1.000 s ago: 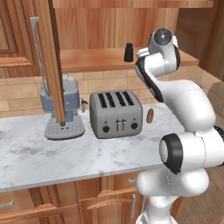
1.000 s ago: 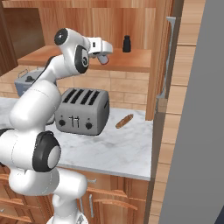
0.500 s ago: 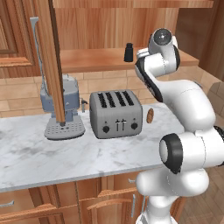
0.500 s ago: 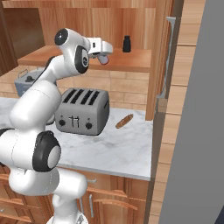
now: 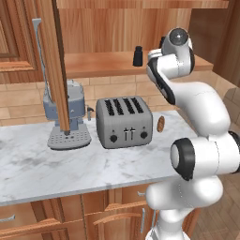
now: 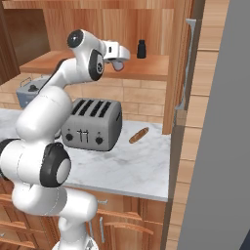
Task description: Pick the ketchup and shaker from the counter and place them in the cabinet.
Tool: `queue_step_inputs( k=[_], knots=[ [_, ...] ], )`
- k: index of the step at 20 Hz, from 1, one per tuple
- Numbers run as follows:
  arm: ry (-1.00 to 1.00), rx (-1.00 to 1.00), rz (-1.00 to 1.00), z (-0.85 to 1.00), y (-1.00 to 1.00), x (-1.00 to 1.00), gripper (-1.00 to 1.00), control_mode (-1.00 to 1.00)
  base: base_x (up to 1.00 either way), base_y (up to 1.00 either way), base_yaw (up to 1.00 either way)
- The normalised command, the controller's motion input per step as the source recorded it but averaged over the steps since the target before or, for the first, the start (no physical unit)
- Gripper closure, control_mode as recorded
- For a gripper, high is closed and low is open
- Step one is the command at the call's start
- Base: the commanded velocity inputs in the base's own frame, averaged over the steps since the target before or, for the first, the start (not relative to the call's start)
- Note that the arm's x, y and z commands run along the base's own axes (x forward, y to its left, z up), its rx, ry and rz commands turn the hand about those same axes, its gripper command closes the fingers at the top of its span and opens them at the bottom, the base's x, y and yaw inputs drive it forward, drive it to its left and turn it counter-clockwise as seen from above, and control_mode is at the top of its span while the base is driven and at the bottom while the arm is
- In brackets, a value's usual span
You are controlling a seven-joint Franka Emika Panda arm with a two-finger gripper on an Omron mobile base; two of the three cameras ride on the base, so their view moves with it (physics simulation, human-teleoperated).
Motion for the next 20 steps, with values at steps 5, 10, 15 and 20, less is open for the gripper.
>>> queue_step_inputs(
  k=[5, 10, 15, 20],
  knots=[
    [0.0, 0.09, 0.0, -0.24, -0.13, 0.27, 1.0, -1.0, 0.0, 0.0, 0.0],
    [0.01, 0.07, 0.0, -0.25, -0.01, 0.17, 1.0, -1.0, 0.0, 0.0, 0.0],
    [0.03, 0.03, 0.0, -0.21, 0.0, 0.09, 1.0, -1.0, 0.0, 0.0, 0.0],
    [0.01, 0.01, 0.0, -0.14, 0.0, 0.0, -1.0, -1.0, 0.0, 0.0, 0.0]
  ],
)
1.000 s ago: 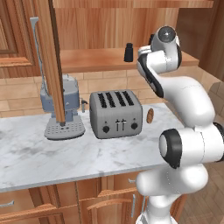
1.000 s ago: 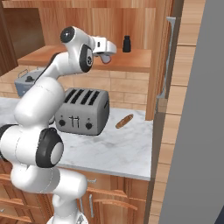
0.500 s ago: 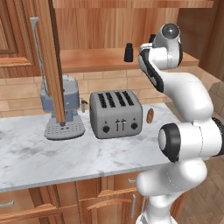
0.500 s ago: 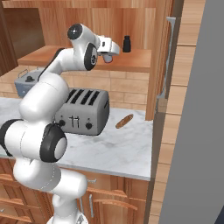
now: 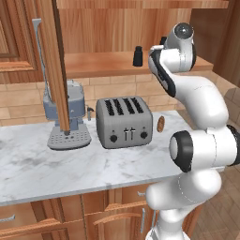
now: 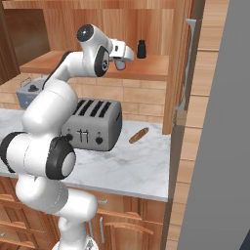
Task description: Pick the ketchup and shaker from the counter and place them in the cabinet.
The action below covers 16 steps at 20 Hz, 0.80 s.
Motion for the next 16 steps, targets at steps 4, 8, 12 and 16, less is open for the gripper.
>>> queue_step_inputs(
  k=[4, 8, 12, 16],
  knots=[
    [0.0, 0.0, 0.0, -0.07, 0.0, 0.0, -1.0, -1.0, 0.0, 0.0, 0.0],
    [0.0, 0.0, 0.0, -0.08, -0.01, 0.0, -1.0, -1.0, 0.0, 0.0, 0.0],
    [0.0, 0.0, 0.0, -0.06, 0.0, 0.0, -1.0, -1.0, 0.0, 0.0, 0.0],
    [0.0, 0.0, 0.0, -0.01, -0.07, 0.0, -1.0, -1.0, 0.0, 0.0, 0.0]
  ],
)
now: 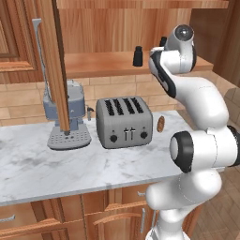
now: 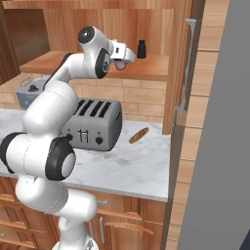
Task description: Pick the ketchup and shaker from the counter and place them in the cabinet.
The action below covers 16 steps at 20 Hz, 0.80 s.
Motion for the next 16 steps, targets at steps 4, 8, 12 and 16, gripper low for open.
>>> queue_step_inputs(
  k=[4, 8, 12, 16],
  knots=[
    [0.0, 0.0, 0.0, 0.02, -0.11, 0.03, -1.0, -1.0, 0.0, 0.0, 0.0],
    [0.0, 0.0, 0.0, 0.05, -0.13, 0.13, -1.0, -1.0, 0.0, 0.0, 0.0],
    [0.0, 0.0, 0.0, 0.02, -0.06, 0.12, -1.0, -1.0, 0.0, 0.0, 0.0],
    [0.0, 0.0, 0.0, 0.04, 0.0, 0.01, -1.0, -1.0, 0.0, 0.0, 0.0]
  ],
)
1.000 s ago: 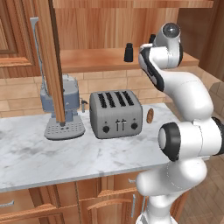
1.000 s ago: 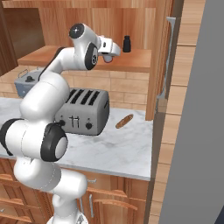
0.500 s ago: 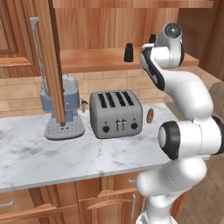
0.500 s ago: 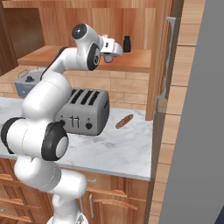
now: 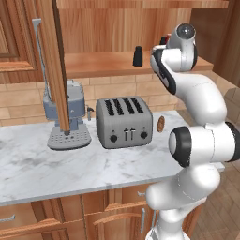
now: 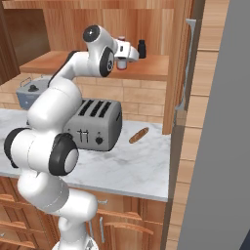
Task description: Pick the ketchup and shaker from the counter and place them in the cabinet.
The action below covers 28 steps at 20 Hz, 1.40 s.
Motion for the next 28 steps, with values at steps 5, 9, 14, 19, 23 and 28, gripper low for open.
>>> queue_step_inputs(
  k=[5, 9, 14, 19, 23, 28],
  knots=[
    [0.0, 0.0, 0.0, 0.1, 0.0, 0.0, -1.0, -1.0, 0.0, 0.0, 0.0],
    [0.0, 0.0, 0.01, 0.06, 0.0, -0.06, -1.0, -1.0, 0.0, 0.0, 0.0],
    [-0.04, 0.0, 0.02, 0.01, 0.0, -0.77, -1.0, -1.0, 0.0, 0.0, 0.0],
    [-0.05, 0.0, 0.02, 0.0, 0.0, -0.9, -1.0, -1.0, 0.0, 0.0, 0.0],
    [-0.05, 0.0, 0.03, -0.02, 0.0, -0.94, -1.0, -1.0, 0.0, 0.0, 0.0],
    [-0.01, 0.0, 0.02, -0.26, 0.08, -0.95, -1.0, -1.0, 0.0, 0.0, 0.0]
  ],
)
